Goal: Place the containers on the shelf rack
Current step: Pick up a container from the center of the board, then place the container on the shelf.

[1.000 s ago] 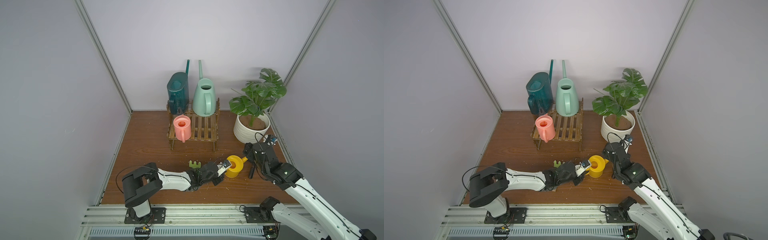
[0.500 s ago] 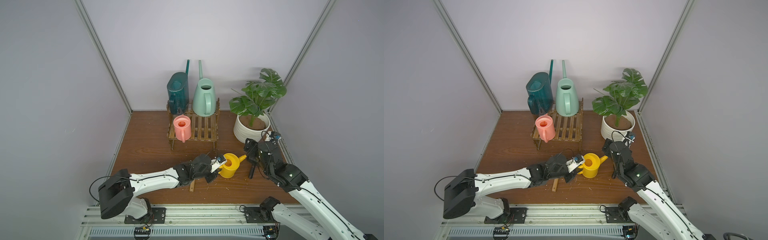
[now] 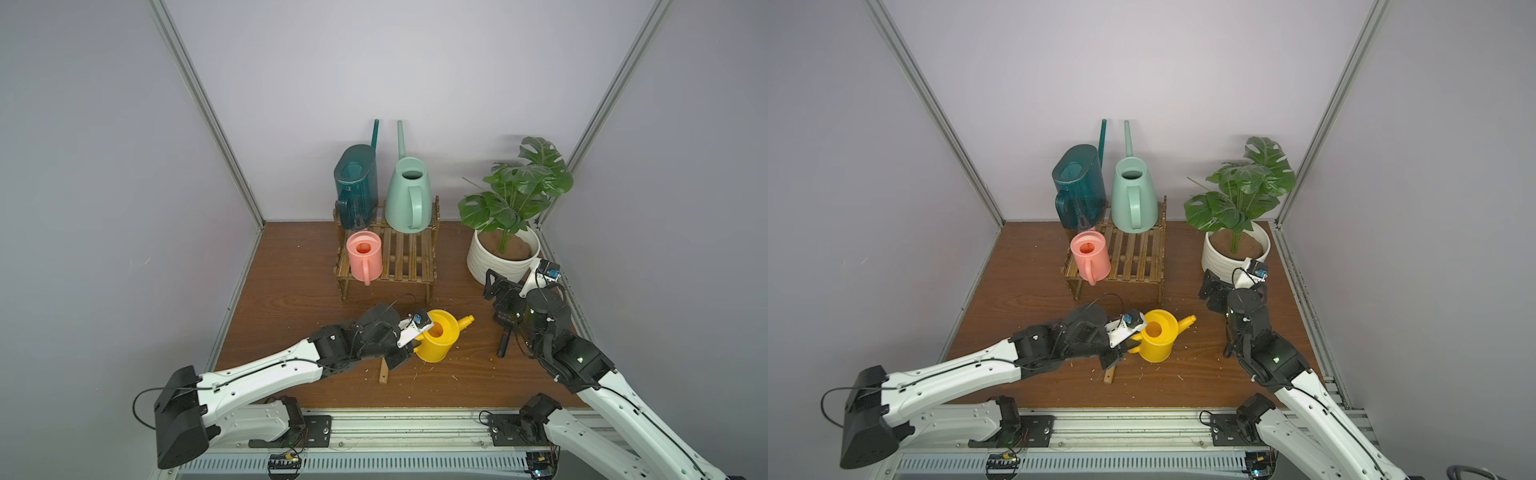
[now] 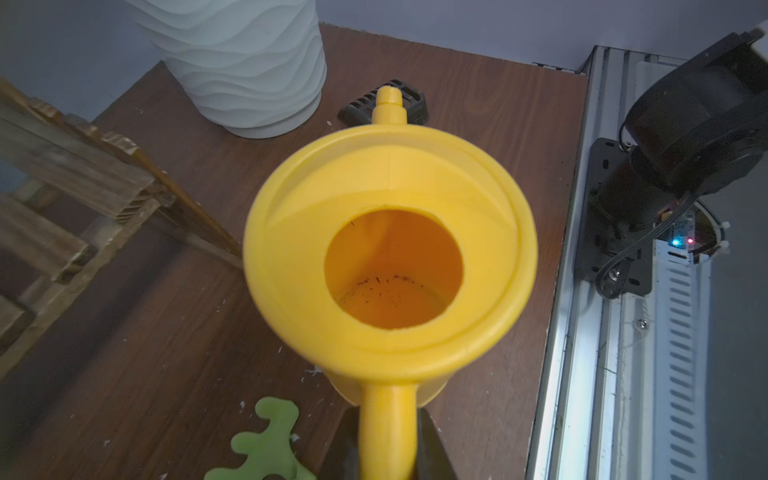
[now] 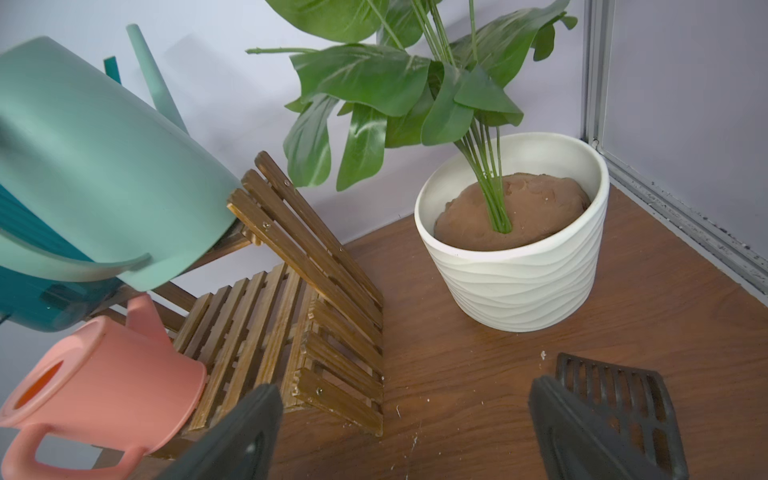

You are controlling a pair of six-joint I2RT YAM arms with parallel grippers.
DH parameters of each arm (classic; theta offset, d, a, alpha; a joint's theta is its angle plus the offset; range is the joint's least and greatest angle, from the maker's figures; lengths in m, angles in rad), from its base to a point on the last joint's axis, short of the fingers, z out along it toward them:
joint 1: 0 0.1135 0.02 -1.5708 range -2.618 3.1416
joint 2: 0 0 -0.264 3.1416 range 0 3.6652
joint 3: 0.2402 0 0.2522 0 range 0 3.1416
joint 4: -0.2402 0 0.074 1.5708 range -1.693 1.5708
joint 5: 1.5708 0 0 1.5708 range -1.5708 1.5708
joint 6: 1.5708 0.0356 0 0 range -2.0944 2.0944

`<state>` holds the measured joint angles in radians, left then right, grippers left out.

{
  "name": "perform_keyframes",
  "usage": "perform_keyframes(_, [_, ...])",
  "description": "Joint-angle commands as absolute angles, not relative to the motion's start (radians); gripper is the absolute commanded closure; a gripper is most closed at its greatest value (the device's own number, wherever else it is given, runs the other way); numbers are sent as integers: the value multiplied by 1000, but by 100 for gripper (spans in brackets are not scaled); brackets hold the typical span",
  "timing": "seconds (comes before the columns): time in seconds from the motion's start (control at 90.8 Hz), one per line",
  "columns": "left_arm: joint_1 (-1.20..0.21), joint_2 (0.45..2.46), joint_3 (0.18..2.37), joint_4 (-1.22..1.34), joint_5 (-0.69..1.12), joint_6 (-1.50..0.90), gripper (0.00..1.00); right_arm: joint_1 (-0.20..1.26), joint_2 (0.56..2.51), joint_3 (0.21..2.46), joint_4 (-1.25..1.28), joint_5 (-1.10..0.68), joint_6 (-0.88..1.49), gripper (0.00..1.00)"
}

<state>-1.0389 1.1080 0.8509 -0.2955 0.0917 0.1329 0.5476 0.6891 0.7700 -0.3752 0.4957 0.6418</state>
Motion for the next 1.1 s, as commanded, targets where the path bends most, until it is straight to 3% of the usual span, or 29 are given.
perform_keyframes(0.0, [-1008, 1043, 871, -376, 53, 103, 100, 543, 678, 750, -343, 476, 620, 4])
perform_keyframes(0.363, [-868, 1034, 939, -379, -45, -16, 100, 543, 680, 707, -279, 425, 574, 4])
perform_keyframes(0.771, [-865, 1100, 1009, -353, -134, -72, 100, 543, 753, 706, -173, 231, 470, 4])
perform_keyframes(1.09, [-865, 1135, 1043, -313, -191, -117, 100, 543, 751, 700, -158, 236, 476, 4])
